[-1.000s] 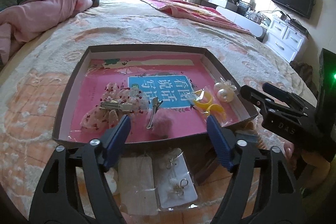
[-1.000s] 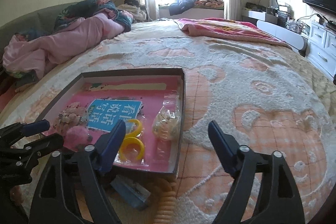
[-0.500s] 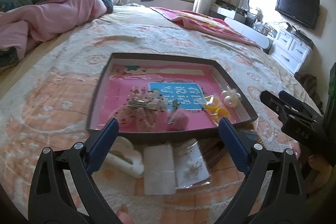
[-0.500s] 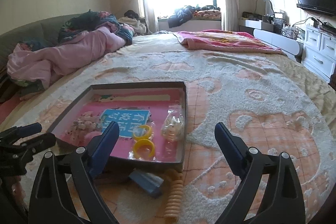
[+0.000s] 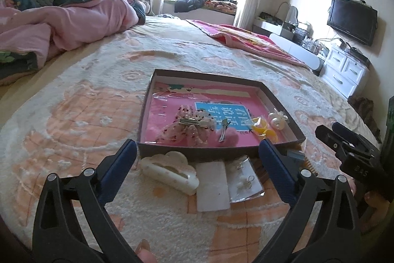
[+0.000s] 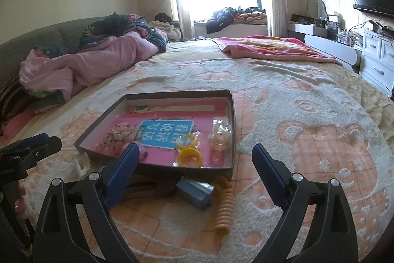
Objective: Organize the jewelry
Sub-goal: 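Withdraw both tools from the tray back toward the remaining items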
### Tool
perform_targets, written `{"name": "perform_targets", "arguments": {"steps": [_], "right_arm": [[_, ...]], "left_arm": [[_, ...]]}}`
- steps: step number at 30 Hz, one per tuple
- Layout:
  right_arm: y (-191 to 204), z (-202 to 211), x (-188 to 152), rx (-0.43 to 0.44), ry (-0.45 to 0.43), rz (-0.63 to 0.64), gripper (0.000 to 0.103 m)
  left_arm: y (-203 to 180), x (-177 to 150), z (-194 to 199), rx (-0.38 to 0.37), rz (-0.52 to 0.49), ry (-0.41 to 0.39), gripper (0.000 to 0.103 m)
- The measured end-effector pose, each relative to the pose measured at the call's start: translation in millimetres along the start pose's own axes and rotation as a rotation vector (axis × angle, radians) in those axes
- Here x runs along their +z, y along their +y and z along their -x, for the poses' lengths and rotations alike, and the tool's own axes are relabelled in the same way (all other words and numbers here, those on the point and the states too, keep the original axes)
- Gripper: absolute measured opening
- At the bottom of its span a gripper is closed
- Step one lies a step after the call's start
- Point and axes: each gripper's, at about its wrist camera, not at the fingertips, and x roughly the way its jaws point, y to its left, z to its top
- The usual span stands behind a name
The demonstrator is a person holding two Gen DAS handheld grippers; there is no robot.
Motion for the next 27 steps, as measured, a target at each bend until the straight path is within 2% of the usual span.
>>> {"name": "perform_targets", "arguments": {"steps": [11,27], "right_arm": [[21,13,-12,0.025,-0.007,0.058,0.09],[58,11,-28,0.098,0.04,0.128,0.09]], "left_arm": [[22,-7,16,0.018,0.023,-0.006,0.091],[52,-21,14,0.066,0.046,0.033,0.091]]}}
